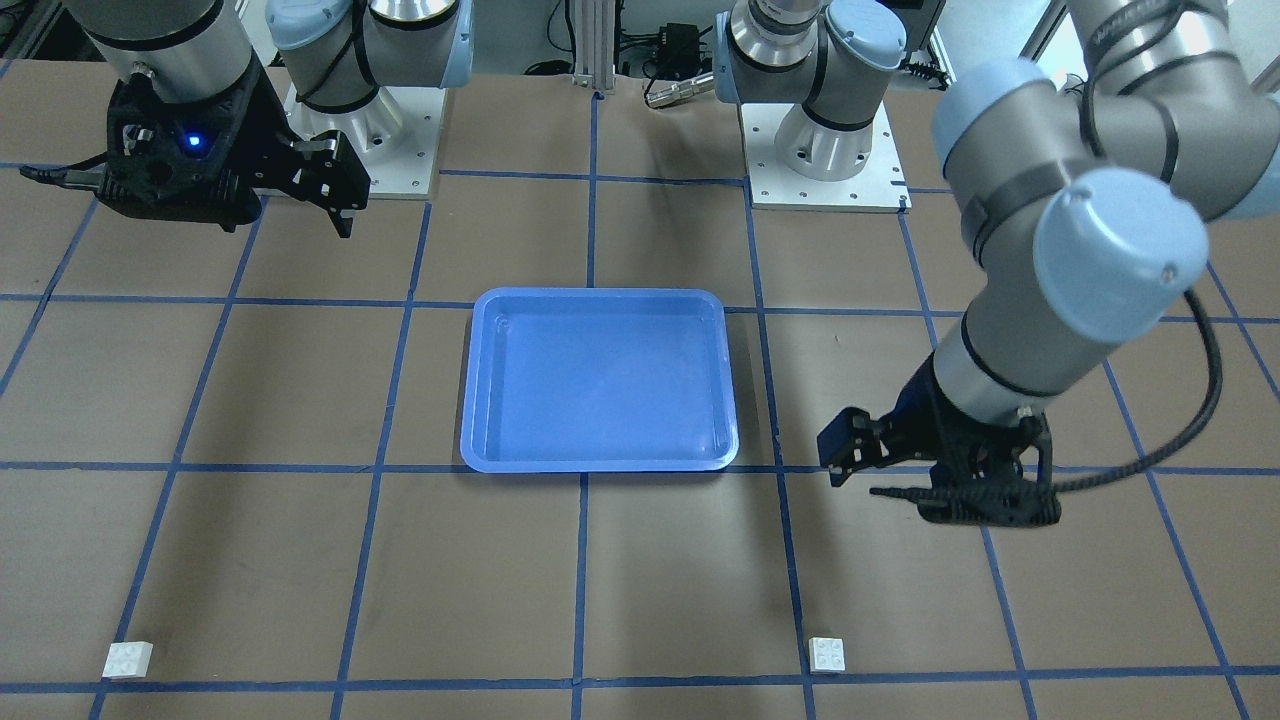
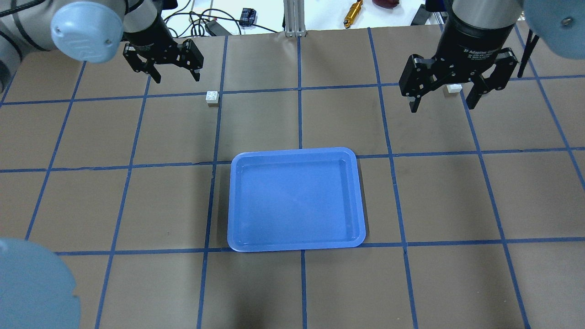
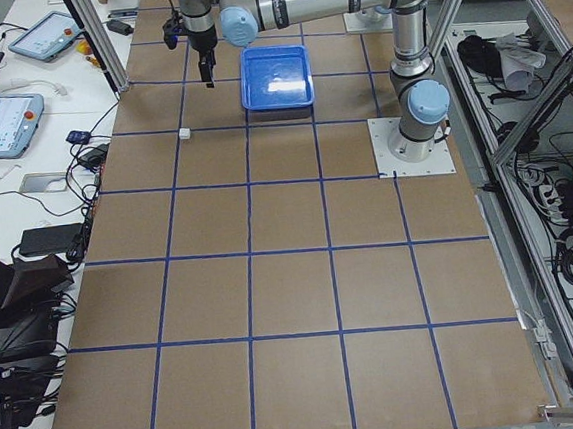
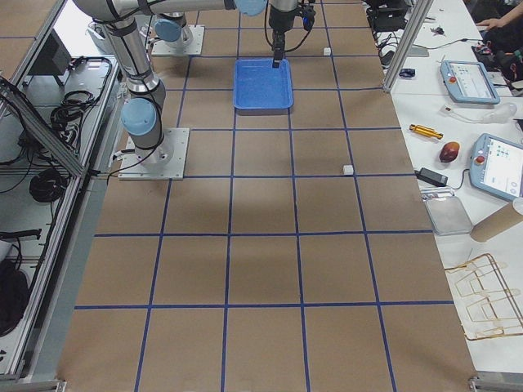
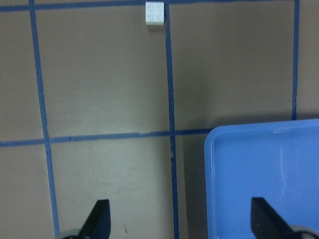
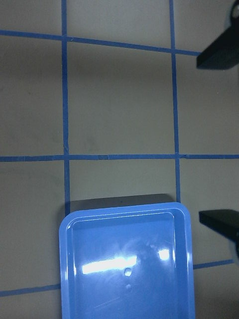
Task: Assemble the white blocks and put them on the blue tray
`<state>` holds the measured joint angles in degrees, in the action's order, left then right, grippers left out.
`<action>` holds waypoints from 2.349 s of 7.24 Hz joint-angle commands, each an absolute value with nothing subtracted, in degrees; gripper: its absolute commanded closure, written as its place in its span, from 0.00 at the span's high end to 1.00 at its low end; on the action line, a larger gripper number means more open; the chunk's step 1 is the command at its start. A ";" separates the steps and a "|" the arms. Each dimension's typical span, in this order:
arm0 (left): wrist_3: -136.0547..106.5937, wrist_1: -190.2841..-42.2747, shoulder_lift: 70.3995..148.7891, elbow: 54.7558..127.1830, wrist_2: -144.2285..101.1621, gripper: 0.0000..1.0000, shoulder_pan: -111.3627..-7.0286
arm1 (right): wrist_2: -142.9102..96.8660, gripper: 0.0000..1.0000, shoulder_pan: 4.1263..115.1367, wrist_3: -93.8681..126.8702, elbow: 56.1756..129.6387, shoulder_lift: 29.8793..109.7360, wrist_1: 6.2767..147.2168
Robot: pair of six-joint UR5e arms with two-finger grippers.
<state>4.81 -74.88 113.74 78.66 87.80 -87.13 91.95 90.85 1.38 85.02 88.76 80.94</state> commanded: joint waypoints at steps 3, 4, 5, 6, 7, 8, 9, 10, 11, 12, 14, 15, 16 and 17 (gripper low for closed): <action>5.79 -61.73 127.77 76.20 87.71 1.00 -87.19 | 90.62 1.00 90.79 1.15 84.90 88.77 80.95; 6.32 -58.92 129.97 76.11 87.63 1.00 -87.19 | 91.05 1.00 90.79 0.97 84.90 88.86 80.95; 7.55 -55.93 132.34 76.03 87.71 1.00 -87.19 | 90.97 1.00 90.88 0.97 84.90 88.77 81.12; 8.52 -55.12 133.41 76.03 87.71 1.00 -87.19 | 91.14 1.00 90.70 0.71 84.82 88.60 81.12; 8.44 -55.11 133.94 76.03 87.71 1.00 -87.19 | 90.88 1.00 90.62 -3.39 84.81 88.33 81.30; 8.18 -54.76 134.47 76.11 87.71 1.00 -87.19 | 91.40 1.00 90.27 -6.04 84.99 88.24 81.47; 8.09 -54.06 134.82 76.11 87.63 1.00 -87.19 | 91.23 1.00 88.78 -10.94 84.99 87.89 81.47; 8.61 -54.05 134.74 76.11 87.71 0.97 -87.19 | 91.23 1.00 86.94 -17.08 85.08 87.72 81.47; 8.53 -53.97 134.82 76.11 87.71 0.93 -87.19 | 91.23 1.00 85.01 -22.97 85.08 87.28 81.47; 8.70 -53.09 134.82 76.11 87.63 0.80 -87.19 | 91.14 1.00 83.16 -30.51 84.99 86.14 81.56; 8.70 -52.65 134.56 76.11 87.71 0.42 -87.19 | 91.23 1.00 79.91 -45.80 84.99 83.60 87.07; 8.70 -52.73 134.39 76.11 87.63 0.17 -87.19 | 91.40 1.00 78.76 -48.40 84.99 82.28 89.45; 8.53 -52.73 134.30 76.11 87.54 0.00 -87.19 | 91.49 1.00 78.58 -48.95 84.99 82.00 90.34; 8.61 -52.73 134.21 76.11 87.54 0.00 -87.19 | 91.41 1.00 78.49 -54.00 85.08 80.96 90.53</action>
<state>8.61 -52.74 134.33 76.11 87.58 -87.19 91.41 78.83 -49.26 85.01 82.07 89.64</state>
